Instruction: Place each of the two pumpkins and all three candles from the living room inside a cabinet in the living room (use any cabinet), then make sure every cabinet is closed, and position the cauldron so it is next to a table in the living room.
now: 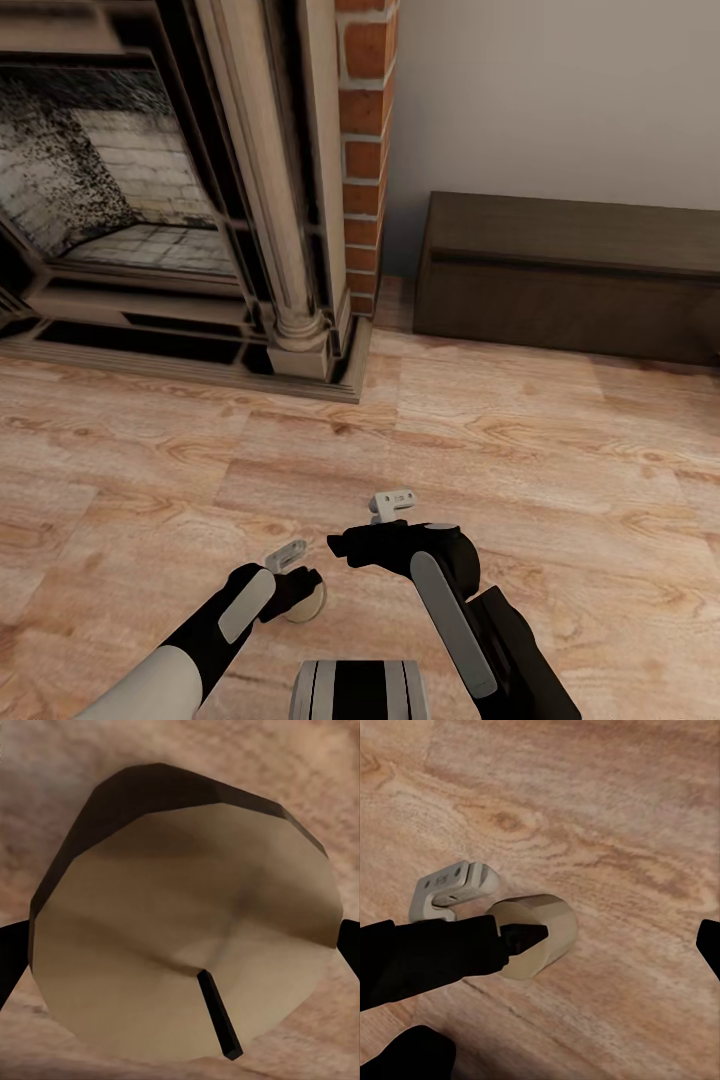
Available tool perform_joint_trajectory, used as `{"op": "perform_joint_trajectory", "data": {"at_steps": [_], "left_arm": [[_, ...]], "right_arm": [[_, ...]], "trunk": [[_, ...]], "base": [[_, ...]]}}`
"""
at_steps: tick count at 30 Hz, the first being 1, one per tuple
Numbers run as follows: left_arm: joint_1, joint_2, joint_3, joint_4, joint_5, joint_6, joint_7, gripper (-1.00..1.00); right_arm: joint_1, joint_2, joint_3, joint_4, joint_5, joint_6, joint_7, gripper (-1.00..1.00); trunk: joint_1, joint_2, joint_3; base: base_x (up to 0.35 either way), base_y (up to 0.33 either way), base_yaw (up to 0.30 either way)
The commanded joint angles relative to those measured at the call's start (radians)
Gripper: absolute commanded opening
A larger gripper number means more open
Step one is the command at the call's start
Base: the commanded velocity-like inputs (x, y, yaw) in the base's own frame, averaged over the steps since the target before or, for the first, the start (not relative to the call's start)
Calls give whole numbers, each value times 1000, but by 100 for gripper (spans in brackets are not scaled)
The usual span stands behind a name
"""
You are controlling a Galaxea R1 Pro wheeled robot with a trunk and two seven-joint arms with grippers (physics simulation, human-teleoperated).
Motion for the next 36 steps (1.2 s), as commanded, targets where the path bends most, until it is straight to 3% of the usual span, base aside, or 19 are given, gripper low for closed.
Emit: {"op": "perform_joint_trajectory", "data": {"at_steps": [1, 14, 24, 36], "left_arm": [[0, 1, -3, -1, -6, 6, 12, -100], [0, 3, 0, -1, -6, 6, 12, -100], [0, 8, 5, 0, -6, 8, 11, -100], [0, 58, 11, 0, 8, 8, 6, -100]], "right_arm": [[-1, 0, 1, -1, -10, 3, -10, 100], [-1, 0, 1, -1, -10, 4, -10, 100], [-1, 0, 1, -1, -10, 4, -10, 100], [-1, 0, 1, -1, -10, 4, -10, 100]], "trunk": [[0, 0, -1], [0, 0, -1], [-5, 2, 38], [-10, 5, 84]], "base": [[0, 0, 0], [0, 0, 0], [0, 0, 0], [0, 0, 0]]}}
